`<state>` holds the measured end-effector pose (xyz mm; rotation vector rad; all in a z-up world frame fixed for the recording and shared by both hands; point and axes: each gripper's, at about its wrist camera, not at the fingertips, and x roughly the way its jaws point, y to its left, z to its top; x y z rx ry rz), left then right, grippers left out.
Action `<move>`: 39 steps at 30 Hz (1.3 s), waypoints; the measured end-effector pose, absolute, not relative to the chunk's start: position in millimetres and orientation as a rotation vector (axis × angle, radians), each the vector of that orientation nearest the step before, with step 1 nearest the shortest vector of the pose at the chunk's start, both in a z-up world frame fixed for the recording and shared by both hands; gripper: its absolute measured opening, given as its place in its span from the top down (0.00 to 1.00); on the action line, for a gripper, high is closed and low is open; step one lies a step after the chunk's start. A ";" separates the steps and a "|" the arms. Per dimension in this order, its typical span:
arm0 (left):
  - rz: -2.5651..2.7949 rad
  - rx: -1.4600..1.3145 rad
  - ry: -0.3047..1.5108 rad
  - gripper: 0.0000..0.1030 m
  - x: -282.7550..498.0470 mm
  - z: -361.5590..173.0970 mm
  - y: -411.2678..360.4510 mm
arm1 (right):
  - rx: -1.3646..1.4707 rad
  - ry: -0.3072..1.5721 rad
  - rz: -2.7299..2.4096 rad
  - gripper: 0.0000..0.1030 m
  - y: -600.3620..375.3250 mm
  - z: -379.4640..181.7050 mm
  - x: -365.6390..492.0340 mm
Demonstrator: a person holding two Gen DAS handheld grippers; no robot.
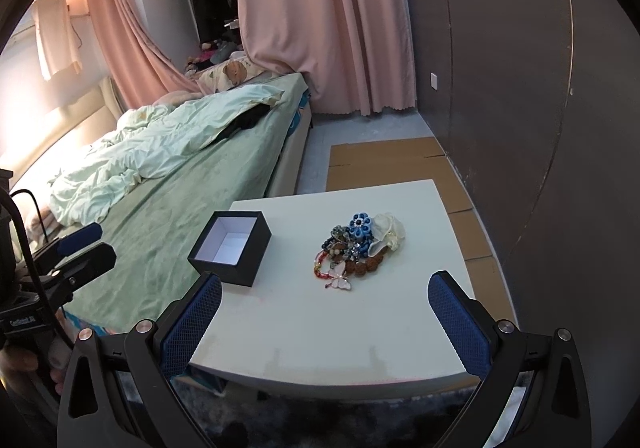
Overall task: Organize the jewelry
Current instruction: 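Move both tools toward the jewelry pile beside the black box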
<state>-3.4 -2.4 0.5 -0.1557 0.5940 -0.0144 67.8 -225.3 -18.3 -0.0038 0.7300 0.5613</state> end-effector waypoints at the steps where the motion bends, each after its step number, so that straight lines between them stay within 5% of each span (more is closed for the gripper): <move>1: -0.014 -0.156 0.594 0.05 -3.2 0.4 -2.6 | -0.005 0.730 0.562 0.00 -225.1 -18.3 67.8; 39: -0.007 -0.160 0.617 0.05 10.8 -13.1 -8.7 | 0.014 0.784 0.511 0.00 -222.6 -32.0 83.7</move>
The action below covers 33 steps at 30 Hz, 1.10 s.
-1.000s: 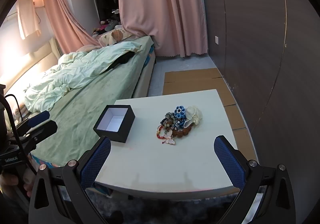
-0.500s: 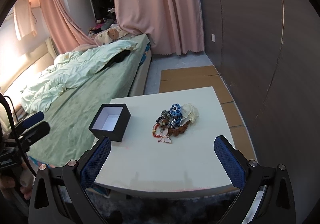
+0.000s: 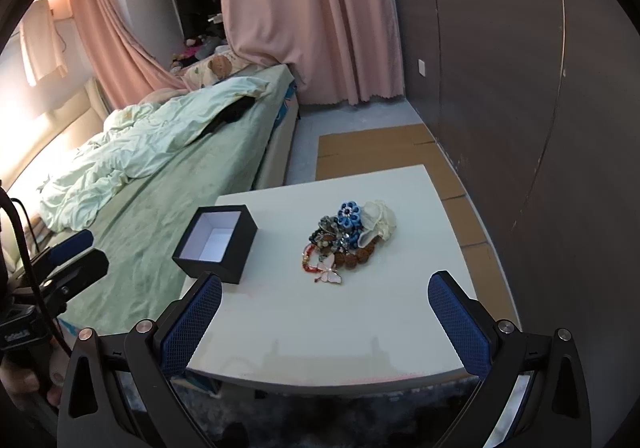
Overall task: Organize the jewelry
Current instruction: 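Move both tools toward the jewelry pile beside the black box, then lower the left tool onto the pile and close on the grey bead bracelet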
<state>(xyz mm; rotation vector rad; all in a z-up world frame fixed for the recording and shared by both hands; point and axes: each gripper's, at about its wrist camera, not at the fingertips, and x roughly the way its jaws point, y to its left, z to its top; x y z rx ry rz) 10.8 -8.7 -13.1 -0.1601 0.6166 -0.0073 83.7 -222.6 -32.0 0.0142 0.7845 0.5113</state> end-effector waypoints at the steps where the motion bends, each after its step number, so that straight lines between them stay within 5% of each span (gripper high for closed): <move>1: -0.011 -0.155 0.616 0.05 13.4 -15.3 -10.4 | 0.016 0.786 0.510 0.00 -222.7 -34.3 85.9; 19: -0.068 -0.196 0.720 0.05 86.6 -64.6 -12.8 | 0.081 0.929 0.412 0.00 -247.1 -82.4 151.1; 22: -0.092 -0.221 0.748 0.11 97.9 -71.6 -13.4 | 0.140 0.967 0.403 0.01 -253.6 -89.5 165.3; 27: -0.124 -0.234 0.791 0.21 122.6 -82.6 -22.5 | 0.254 0.984 0.417 0.05 -262.0 -94.1 183.7; 33: -0.151 -0.238 0.816 0.27 152.8 -90.3 -33.6 | 0.366 1.031 0.422 0.24 -269.1 -108.8 207.8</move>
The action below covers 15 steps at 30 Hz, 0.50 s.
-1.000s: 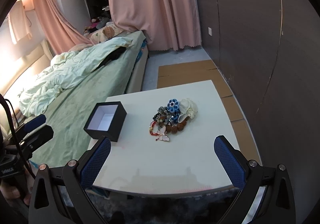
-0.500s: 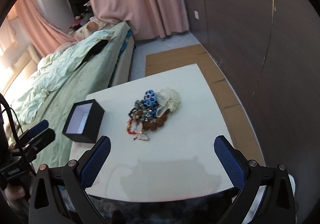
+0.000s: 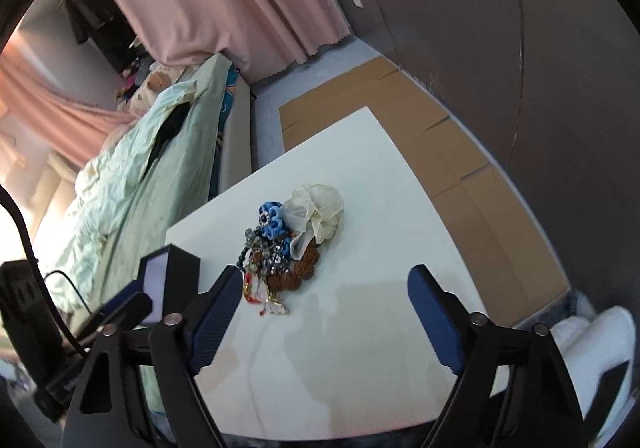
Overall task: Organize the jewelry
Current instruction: 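Lower the left tool onto the pile and close on the grey bead bracelet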
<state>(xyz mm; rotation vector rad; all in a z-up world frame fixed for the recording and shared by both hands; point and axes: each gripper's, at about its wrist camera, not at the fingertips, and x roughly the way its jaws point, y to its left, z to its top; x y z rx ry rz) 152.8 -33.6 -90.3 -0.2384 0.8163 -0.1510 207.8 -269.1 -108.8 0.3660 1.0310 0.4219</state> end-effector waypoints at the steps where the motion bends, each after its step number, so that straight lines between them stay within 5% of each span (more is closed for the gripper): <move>1: -0.152 -0.235 0.816 0.28 156.8 -91.5 -35.2 | 0.381 1.039 0.427 0.27 -269.5 -111.4 212.0; 15: -0.211 -0.223 0.919 0.59 218.2 -137.2 -50.9 | 0.461 1.129 0.452 0.33 -265.2 -152.9 255.6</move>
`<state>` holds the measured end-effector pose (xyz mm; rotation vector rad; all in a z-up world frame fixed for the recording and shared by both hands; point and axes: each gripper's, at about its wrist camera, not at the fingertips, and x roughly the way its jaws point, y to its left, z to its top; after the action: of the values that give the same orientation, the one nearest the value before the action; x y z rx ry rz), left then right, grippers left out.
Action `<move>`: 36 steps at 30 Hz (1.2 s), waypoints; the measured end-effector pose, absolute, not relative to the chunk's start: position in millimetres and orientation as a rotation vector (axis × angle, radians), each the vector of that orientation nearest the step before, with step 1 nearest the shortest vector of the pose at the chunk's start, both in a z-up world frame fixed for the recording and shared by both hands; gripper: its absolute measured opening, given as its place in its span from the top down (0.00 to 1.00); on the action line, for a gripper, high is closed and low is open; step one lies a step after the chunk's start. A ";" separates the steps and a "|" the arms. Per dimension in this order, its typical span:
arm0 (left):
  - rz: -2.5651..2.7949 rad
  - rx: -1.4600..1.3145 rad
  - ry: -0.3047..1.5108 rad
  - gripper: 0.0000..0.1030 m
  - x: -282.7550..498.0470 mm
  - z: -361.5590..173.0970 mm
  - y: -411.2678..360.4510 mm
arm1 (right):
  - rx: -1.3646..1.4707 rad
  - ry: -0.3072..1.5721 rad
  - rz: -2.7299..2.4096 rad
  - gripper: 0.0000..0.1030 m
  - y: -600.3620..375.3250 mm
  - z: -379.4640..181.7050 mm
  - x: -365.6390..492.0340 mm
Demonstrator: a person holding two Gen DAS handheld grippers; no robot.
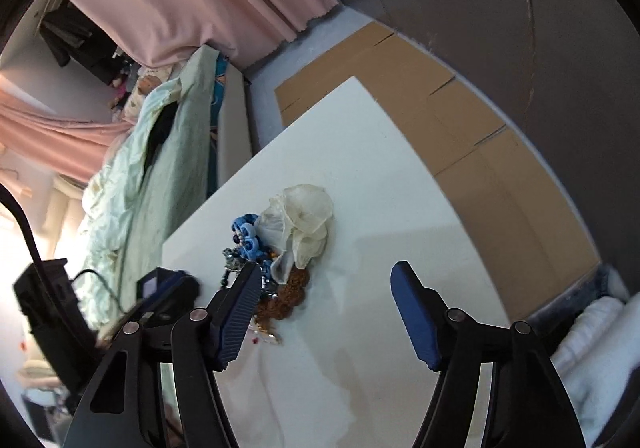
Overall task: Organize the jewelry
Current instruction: 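Lower the left tool onto the pile and close on the grey bead bracelet, then lift the grey bead bracelet out of the pile with the left tool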
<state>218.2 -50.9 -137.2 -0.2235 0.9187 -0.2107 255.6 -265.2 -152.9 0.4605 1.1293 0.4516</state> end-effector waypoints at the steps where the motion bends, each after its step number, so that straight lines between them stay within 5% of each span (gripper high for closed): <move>1: -0.217 -0.216 0.922 0.60 219.4 -139.9 -53.6 | 0.449 1.127 0.440 0.33 -265.8 -154.3 257.6; 3: -0.234 -0.213 0.944 0.71 223.7 -146.0 -60.1 | 0.440 1.132 0.422 0.34 -268.0 -157.8 260.6; 20: -0.210 -0.201 0.975 0.71 243.7 -165.7 -70.7 | 0.460 1.144 0.465 0.34 -258.0 -167.1 273.5; 28: -0.189 -0.194 0.968 0.90 243.4 -167.8 -65.4 | 0.492 1.136 0.502 0.43 -237.8 -170.5 280.5; 36: -0.175 -0.254 0.950 0.91 233.7 -152.7 -40.2 | 0.422 1.124 0.446 0.47 -221.3 -172.6 291.1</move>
<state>233.7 -40.2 -152.7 -0.2543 0.9497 -0.1753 291.1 -221.3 -172.6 0.4220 1.1243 0.4457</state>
